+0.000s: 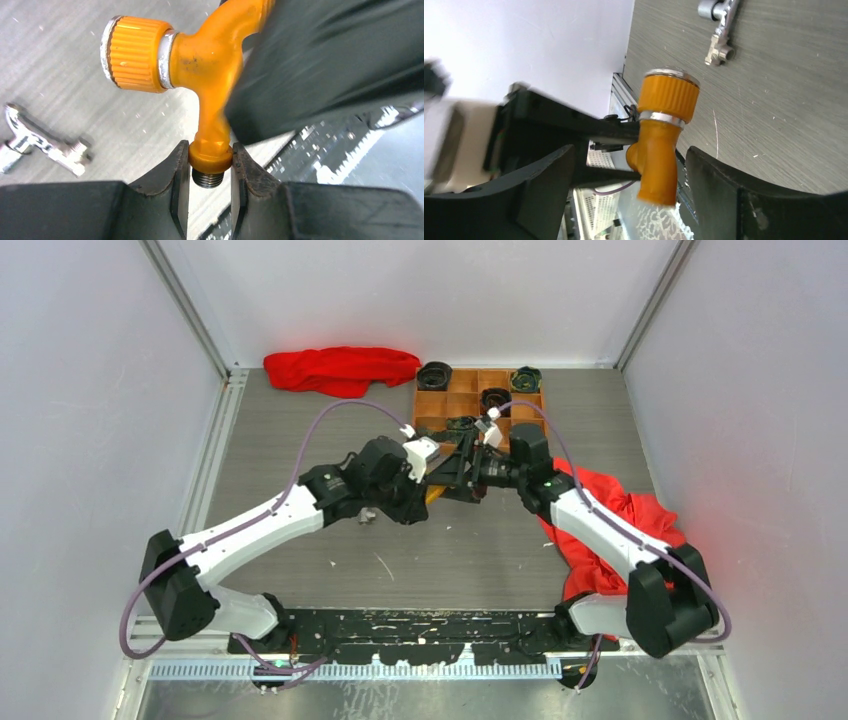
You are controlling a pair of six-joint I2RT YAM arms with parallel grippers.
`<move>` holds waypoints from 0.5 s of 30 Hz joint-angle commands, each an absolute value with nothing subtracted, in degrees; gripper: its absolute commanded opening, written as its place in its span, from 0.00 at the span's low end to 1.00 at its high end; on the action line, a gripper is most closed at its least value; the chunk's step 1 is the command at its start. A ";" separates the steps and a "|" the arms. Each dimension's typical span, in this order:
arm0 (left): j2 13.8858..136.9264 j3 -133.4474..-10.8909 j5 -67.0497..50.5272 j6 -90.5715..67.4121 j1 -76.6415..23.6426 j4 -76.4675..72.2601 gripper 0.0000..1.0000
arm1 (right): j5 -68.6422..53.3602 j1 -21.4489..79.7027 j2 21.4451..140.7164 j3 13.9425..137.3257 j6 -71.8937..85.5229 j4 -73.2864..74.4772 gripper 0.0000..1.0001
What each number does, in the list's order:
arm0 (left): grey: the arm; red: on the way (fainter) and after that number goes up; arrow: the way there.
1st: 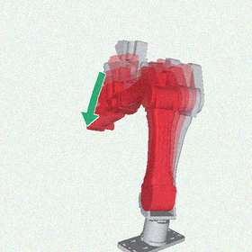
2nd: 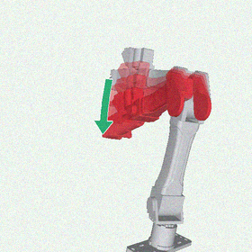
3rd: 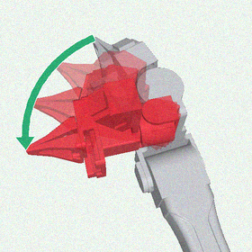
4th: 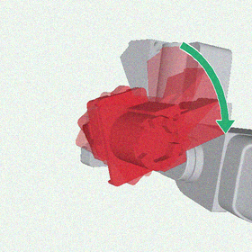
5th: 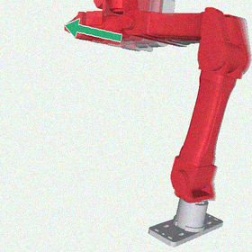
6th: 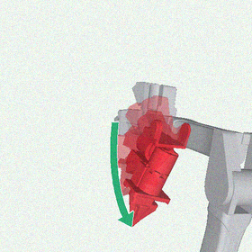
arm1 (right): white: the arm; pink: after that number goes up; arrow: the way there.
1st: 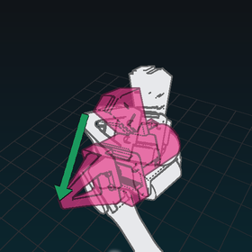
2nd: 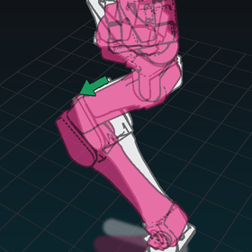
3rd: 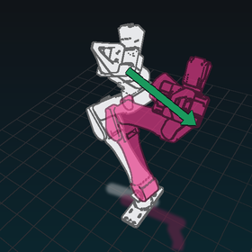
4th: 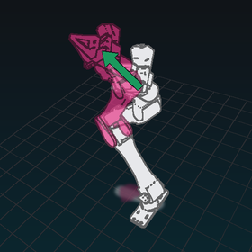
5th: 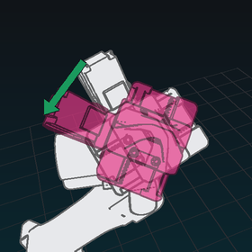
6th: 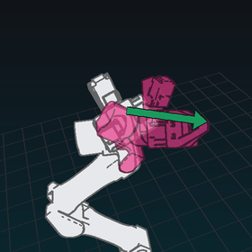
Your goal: Install the water faucets
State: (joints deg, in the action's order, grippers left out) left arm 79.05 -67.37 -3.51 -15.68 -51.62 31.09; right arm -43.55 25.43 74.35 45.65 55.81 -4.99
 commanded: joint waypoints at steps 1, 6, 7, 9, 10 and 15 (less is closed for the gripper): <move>73.26 -69.25 -21.17 -14.53 -45.62 38.78 0.00 | -48.79 21.63 66.42 48.26 46.89 -3.29 0.87; 66.38 -67.26 -43.20 -14.77 -36.43 42.15 0.00 | -55.04 19.10 61.46 49.29 37.03 -1.22 0.87; 65.48 -67.88 -45.70 -14.04 -35.62 43.59 0.00 | -56.71 19.10 59.74 48.60 35.73 -2.47 0.87; 64.07 -69.78 -48.43 -12.68 -35.12 46.80 0.00 | -59.76 19.12 56.18 45.21 35.77 -10.62 0.87; 63.58 -70.72 -49.31 -12.93 -35.11 49.55 0.00 | -59.93 19.22 53.76 42.92 36.31 -16.18 0.87; 66.92 -74.04 -63.63 -13.61 -34.63 57.31 0.00 | -55.40 20.44 41.65 27.08 30.89 -54.29 0.95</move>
